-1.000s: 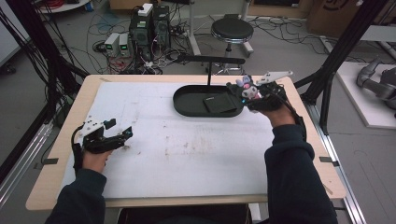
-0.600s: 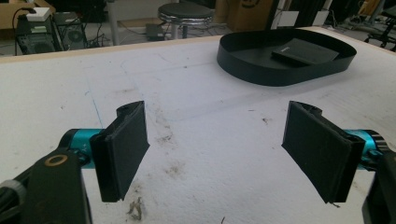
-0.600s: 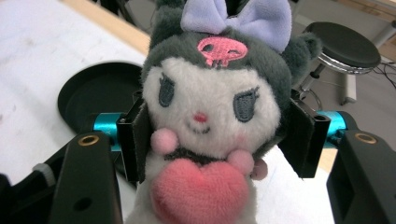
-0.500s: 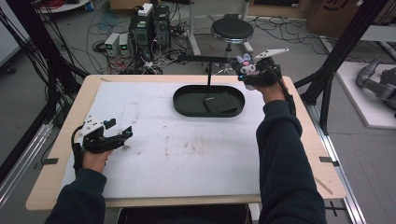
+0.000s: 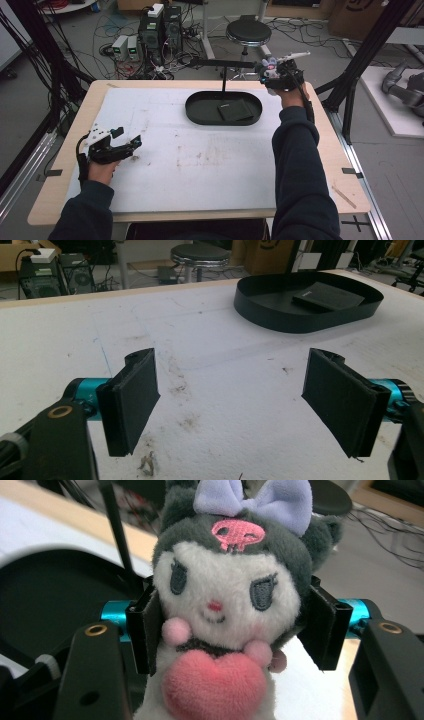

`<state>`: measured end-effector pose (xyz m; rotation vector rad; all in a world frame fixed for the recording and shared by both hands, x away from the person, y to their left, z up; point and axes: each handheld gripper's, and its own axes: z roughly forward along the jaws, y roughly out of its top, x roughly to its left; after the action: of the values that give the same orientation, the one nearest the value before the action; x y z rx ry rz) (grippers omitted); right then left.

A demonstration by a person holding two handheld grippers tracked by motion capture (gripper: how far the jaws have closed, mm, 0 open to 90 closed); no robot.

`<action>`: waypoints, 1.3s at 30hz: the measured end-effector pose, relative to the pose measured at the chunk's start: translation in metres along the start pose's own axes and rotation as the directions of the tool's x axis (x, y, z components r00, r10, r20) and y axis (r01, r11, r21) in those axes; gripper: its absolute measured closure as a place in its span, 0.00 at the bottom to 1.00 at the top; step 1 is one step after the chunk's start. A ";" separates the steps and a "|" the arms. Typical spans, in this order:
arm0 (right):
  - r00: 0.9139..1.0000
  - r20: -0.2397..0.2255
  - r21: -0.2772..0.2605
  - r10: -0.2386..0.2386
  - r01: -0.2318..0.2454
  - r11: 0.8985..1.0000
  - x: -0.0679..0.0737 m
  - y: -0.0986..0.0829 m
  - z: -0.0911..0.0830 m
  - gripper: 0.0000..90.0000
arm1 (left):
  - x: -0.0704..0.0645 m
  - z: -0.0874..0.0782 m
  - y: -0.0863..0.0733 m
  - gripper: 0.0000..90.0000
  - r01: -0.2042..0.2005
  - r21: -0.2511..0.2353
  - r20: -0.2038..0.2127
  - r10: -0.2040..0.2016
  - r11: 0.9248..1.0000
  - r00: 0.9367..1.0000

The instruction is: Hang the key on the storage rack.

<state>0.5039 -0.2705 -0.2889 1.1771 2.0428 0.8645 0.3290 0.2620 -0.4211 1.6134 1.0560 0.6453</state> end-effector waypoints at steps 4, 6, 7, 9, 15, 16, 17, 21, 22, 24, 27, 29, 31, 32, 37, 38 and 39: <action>1.000 -0.005 0.019 -0.009 0.009 1.000 0.001 -0.005 -0.001 0.41 | 0.000 0.000 0.000 0.24 0.000 0.000 0.000 0.000 1.000 1.000; 1.000 -0.003 0.029 -0.010 0.010 1.000 0.002 -0.008 -0.001 0.41 | 0.000 0.000 0.000 0.24 -0.002 0.000 0.001 0.002 1.000 1.000; 1.000 -0.008 0.041 -0.011 0.011 0.999 0.002 -0.010 0.000 0.41 | 0.000 0.000 0.000 0.24 -0.002 0.000 0.002 0.002 1.000 1.000; 1.000 -0.002 0.066 -0.015 0.016 0.998 0.003 -0.013 0.003 0.41 | 0.000 0.000 0.000 0.24 -0.002 0.000 0.000 0.002 1.000 1.000; 1.000 -0.023 0.113 0.011 -0.009 0.994 0.012 -0.019 0.020 0.42 | 0.000 0.000 0.000 0.24 -0.002 0.000 0.000 0.002 1.000 1.000; 0.999 -0.032 0.125 0.018 -0.014 0.992 0.015 -0.021 0.025 0.42 | 0.000 0.000 0.000 0.24 -0.002 0.001 0.000 0.002 1.000 1.000; 0.999 -0.038 0.123 0.016 -0.011 0.992 0.019 -0.023 0.031 0.42 | 0.000 0.000 0.000 0.24 -0.001 0.000 0.000 0.001 1.000 1.000; 0.996 -0.076 0.113 0.056 -0.047 0.992 0.033 -0.031 0.049 0.43 | 0.001 -0.001 0.000 0.24 -0.003 0.001 -0.002 0.003 1.000 1.000; 0.994 -0.083 0.105 0.066 -0.057 0.993 0.036 -0.031 0.052 0.43 | 0.001 -0.001 0.000 0.24 0.001 -0.001 -0.002 -0.001 1.000 1.000; 0.994 -0.083 0.092 0.072 -0.064 0.994 0.041 -0.029 0.055 0.41 | 0.001 -0.002 0.000 0.24 0.001 -0.002 0.000 -0.001 1.000 1.000; 0.994 -0.084 0.091 0.065 -0.058 0.994 0.042 -0.029 0.057 0.33 | 0.002 -0.002 0.000 0.24 0.001 -0.002 -0.002 -0.001 1.000 1.000; 0.992 -0.103 0.092 0.076 -0.067 0.994 0.042 -0.031 0.055 0.28 | 0.002 -0.002 0.000 0.24 0.002 -0.003 0.000 -0.002 1.000 1.000; 0.991 -0.121 0.054 0.058 -0.052 0.997 0.043 -0.033 0.048 0.24 | 0.002 -0.003 0.000 0.24 0.003 -0.003 0.000 -0.003 1.000 1.000; 0.991 -0.120 0.020 0.052 -0.049 0.999 0.043 -0.036 0.042 0.24 | 0.002 -0.003 0.000 0.24 0.002 -0.003 0.000 -0.002 1.000 1.000; 0.987 -0.158 -0.007 0.031 -0.032 0.999 0.039 -0.048 0.015 0.25 | 0.001 -0.002 0.000 0.24 0.001 -0.001 0.001 -0.001 1.000 1.000; 0.986 -0.167 -0.018 0.013 -0.016 1.000 0.039 -0.049 0.007 0.26 | 0.001 -0.002 0.000 0.24 0.000 -0.002 0.001 0.000 1.000 1.000; 0.986 -0.163 -0.051 -0.012 0.004 0.999 0.040 -0.051 0.000 0.27 | 0.001 -0.002 0.000 0.24 0.001 -0.003 0.001 -0.001 1.000 1.000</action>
<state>0.4623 -0.2552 -0.3362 1.1017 2.1407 1.0332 0.3277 0.2641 -0.4206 1.6106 1.0550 0.6448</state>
